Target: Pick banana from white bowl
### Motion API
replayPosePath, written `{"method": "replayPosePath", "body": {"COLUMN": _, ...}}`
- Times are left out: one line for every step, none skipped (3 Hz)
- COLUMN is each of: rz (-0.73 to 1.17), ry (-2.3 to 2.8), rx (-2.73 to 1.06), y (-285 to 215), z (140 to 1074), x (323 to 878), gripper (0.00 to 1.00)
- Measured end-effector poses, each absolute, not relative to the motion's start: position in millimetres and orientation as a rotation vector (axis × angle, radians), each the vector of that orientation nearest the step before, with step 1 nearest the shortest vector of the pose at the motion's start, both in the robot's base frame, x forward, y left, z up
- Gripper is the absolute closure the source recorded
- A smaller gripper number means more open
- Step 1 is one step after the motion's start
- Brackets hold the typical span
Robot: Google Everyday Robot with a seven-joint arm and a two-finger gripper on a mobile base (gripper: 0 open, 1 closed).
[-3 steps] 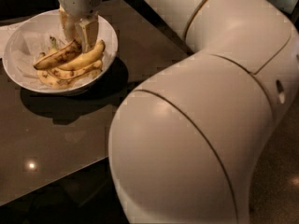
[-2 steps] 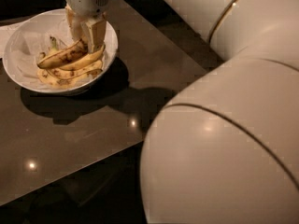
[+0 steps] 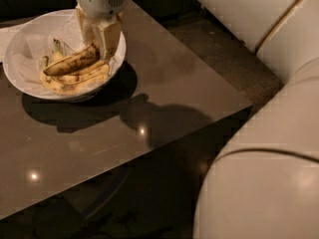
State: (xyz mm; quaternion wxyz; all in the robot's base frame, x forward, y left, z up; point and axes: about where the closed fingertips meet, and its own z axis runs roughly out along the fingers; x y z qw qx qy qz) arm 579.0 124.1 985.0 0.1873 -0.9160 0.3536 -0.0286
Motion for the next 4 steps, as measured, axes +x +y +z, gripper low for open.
{"method": "replayPosePath", "body": {"rz": -0.083, "ry": 1.044, "rx": -2.563, "y": 114.3, "z": 989.7, "x": 564.4, "gripper": 1.0}}
{"method": "replayPosePath", "body": {"rz": -0.1, "ry": 1.121, "rx": -2.522, "y": 96.2, "z": 998.2, "x": 545.1, "gripper": 1.0}}
{"method": "replayPosePath", "body": {"rz": -0.122, "ry": 1.209, "rx": -2.478, "y": 75.9, "z": 1002.3, "x": 526.7, "gripper": 1.0}}
{"method": "replayPosePath", "body": {"rz": -0.122, "ry": 1.209, "rx": -2.478, "y": 76.0, "z": 1002.3, "x": 526.7, "gripper": 1.0}}
